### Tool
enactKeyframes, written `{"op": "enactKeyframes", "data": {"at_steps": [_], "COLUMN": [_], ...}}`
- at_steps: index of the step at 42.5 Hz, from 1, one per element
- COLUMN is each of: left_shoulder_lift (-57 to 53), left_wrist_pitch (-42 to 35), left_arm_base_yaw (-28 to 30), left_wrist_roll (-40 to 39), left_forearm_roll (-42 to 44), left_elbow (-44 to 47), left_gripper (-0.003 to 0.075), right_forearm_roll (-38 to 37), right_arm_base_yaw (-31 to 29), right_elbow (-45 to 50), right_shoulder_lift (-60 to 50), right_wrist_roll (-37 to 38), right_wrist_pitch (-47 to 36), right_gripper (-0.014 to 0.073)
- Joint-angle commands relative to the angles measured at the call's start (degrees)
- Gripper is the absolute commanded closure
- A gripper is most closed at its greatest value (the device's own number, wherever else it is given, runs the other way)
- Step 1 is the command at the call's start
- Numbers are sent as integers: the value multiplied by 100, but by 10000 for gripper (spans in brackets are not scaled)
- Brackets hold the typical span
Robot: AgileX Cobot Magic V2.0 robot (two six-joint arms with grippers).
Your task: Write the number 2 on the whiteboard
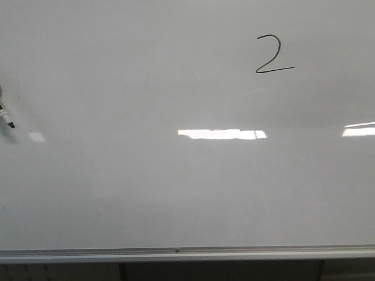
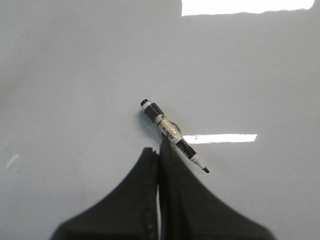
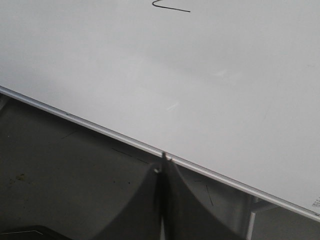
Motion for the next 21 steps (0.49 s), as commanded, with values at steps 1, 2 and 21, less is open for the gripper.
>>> {"op": "enactKeyframes", "data": {"at_steps": [1, 2, 21], "left_shoulder_lift": [-112, -112, -112], "left_wrist_pitch": [-450, -450, -450], "left_arm_base_yaw": [8, 8, 8], "left_wrist_roll": [-18, -18, -18], "left_forearm_roll": [-23, -23, -23], "left_elbow": [134, 134, 134], "left_gripper": [740, 740, 740], "right_forearm_roll": [-173, -173, 283], "right_arm_base_yaw": [-25, -25, -710], "right_elbow": [-137, -137, 515], "right_shoulder_lift": [13, 13, -489], "right_wrist_roll": [-6, -6, -387], "right_wrist_pitch": [-299, -299, -934], "right_gripper": [664, 664, 659]}}
